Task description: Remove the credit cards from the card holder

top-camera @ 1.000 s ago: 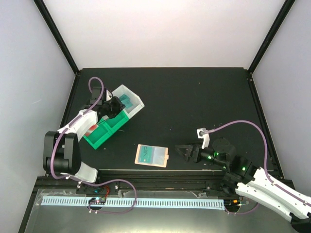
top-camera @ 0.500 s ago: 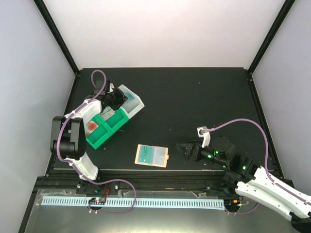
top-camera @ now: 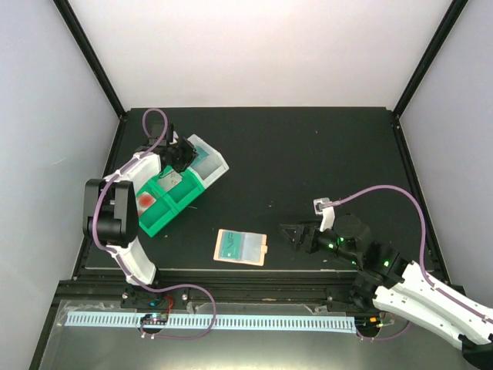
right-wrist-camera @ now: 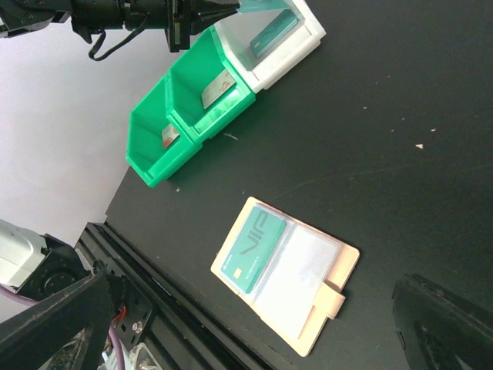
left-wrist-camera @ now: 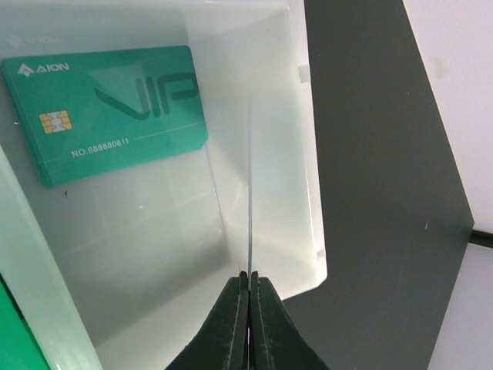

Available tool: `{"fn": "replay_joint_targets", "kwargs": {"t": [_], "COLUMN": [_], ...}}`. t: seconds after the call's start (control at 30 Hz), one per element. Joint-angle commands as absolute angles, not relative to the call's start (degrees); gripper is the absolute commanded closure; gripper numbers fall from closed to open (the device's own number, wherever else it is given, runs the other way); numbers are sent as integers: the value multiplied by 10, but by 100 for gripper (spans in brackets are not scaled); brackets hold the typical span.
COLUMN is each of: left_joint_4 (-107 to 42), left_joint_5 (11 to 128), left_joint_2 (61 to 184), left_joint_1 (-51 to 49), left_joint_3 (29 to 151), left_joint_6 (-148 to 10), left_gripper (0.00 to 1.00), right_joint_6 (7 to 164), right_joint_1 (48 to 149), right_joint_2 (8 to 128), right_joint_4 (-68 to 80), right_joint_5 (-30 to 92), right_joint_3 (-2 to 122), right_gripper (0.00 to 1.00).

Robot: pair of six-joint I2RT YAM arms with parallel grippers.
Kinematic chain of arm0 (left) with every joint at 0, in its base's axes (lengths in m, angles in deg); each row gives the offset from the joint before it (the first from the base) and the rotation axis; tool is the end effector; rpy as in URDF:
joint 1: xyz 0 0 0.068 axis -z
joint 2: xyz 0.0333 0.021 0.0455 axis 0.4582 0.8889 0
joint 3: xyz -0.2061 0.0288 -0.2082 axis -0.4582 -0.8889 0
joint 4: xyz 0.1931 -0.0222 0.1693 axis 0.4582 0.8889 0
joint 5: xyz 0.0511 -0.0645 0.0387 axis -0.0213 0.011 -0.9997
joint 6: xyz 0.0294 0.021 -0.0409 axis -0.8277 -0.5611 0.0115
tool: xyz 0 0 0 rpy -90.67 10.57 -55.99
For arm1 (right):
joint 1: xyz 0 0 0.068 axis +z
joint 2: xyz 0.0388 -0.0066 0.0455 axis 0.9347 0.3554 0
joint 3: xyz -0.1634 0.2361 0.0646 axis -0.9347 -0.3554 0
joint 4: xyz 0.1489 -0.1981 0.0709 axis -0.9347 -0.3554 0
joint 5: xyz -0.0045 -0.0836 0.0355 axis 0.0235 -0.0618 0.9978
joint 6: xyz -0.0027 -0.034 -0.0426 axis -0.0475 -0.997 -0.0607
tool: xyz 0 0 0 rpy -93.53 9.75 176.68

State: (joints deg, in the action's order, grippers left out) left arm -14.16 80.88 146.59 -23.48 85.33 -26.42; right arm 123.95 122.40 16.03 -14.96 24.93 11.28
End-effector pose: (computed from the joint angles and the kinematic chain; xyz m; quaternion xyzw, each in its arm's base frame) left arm 0.3754 -0.0372 0.2362 -0.3383 0.8593 -0.3078 0.2288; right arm 0.0679 0.0922 0.2594 -0.0650 0.8337 0.4220 0.3502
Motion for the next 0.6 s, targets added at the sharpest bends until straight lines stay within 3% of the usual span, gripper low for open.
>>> {"fn": "replay_joint_targets", "kwargs": {"t": [0.0,0.57], "left_joint_4": [-118,-93], "left_joint_5": [789,801], "left_joint_2": [1480,1541], "left_joint_1": [-243,-265], "left_joint_3": [894,942], "left_joint_6": [-291,-319], "left_gripper": [98,98], "right_joint_6": [1229,1218], "right_joint_1": [1222,1222], "right_joint_2": [159,163], "right_joint_4": [-158,-156], "right_joint_5": [219,182], "right_joint_3": [130,139], "right_gripper": [0,0]}}
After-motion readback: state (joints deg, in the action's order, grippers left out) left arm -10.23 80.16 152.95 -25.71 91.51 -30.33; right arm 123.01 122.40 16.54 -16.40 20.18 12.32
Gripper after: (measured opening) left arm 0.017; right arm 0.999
